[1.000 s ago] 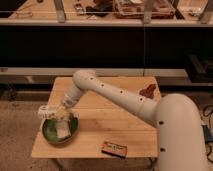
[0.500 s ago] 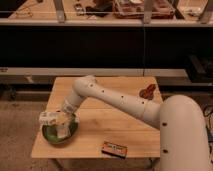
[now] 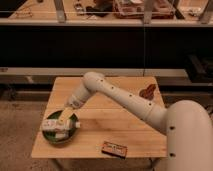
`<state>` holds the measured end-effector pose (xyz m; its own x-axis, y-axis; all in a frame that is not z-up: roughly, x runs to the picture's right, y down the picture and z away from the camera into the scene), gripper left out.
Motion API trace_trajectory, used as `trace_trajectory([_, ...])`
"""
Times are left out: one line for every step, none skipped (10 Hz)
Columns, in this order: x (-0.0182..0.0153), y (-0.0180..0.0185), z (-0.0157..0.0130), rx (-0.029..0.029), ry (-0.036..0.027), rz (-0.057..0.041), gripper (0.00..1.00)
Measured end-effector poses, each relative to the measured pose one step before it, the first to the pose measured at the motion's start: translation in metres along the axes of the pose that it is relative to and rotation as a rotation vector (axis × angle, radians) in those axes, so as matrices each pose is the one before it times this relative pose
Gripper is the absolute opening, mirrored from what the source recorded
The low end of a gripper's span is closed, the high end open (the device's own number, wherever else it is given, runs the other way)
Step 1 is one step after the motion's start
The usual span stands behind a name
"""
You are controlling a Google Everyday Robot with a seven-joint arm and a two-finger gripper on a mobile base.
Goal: Place the bottle in the ceramic bowl
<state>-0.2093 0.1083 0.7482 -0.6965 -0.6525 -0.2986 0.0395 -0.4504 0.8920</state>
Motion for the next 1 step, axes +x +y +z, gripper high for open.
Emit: trace_trajectory([-0.00347, 0.01008, -0.01133, -0.00512, 0.01359, 0.03024, 0.8])
